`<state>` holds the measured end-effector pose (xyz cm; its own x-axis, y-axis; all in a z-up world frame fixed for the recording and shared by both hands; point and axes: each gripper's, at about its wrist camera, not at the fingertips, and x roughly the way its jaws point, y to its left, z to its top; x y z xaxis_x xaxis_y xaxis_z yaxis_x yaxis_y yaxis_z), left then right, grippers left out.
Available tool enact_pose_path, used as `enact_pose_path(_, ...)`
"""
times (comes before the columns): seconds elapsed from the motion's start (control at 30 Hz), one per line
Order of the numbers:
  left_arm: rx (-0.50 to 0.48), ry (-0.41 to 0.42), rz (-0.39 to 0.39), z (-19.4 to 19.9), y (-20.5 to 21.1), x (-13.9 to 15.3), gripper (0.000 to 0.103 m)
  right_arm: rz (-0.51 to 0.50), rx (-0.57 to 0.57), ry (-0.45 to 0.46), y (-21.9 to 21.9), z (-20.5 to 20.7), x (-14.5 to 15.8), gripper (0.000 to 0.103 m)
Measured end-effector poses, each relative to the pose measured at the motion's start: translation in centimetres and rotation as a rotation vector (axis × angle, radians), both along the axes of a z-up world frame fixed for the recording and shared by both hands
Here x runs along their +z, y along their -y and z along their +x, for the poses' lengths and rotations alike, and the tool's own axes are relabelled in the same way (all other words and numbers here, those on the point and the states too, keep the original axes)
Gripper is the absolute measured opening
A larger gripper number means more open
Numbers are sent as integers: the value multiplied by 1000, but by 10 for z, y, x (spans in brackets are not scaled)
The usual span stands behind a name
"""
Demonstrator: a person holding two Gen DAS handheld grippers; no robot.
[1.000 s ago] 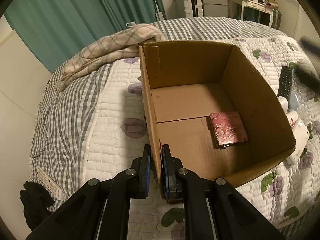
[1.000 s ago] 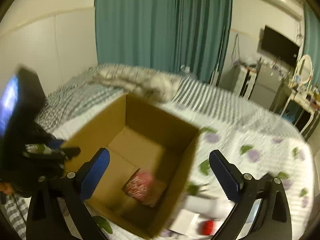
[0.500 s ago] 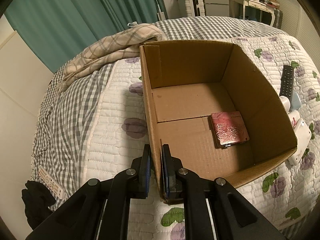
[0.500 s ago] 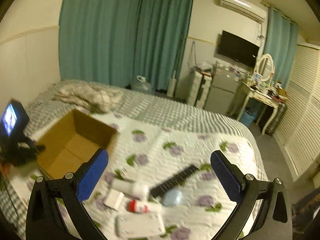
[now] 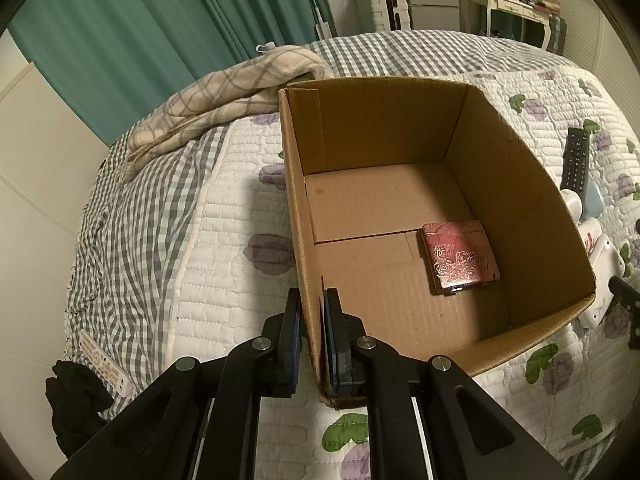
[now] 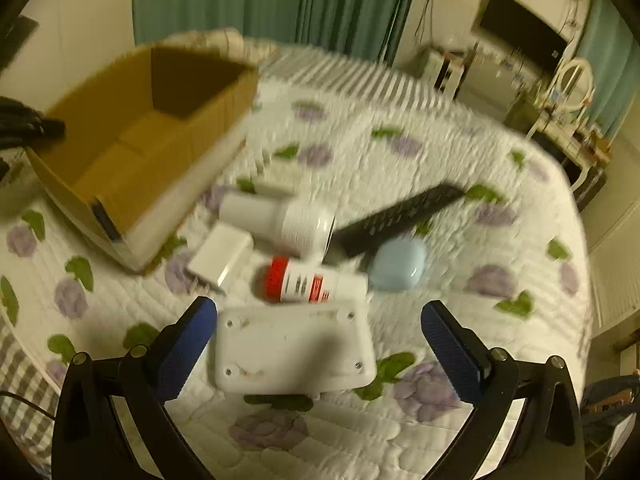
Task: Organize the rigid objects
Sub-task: 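Move the right tool back and grasp the red-capped white bottle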
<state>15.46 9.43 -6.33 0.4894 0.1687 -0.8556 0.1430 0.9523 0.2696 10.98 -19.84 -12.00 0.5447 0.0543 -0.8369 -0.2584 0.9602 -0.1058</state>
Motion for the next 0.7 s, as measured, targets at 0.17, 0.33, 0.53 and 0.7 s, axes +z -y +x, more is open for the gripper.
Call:
enact_pose_path(0.17, 0, 0, 1, 0, 0, 0, 11, 67, -47, -25, 21, 22, 1, 103)
enact_pose_path(0.33, -2, 0, 2, 0, 0, 0, 11, 35, -44, -71, 9, 40, -14, 103)
enact_pose_path(0.53, -1, -2, 5, 0, -1, 0, 11, 44, -73, -112, 3, 51, -28, 100)
enact_pose_path(0.7, -1, -1, 5, 0, 0, 0, 11, 34, -87, -136, -1, 58, -37, 96)
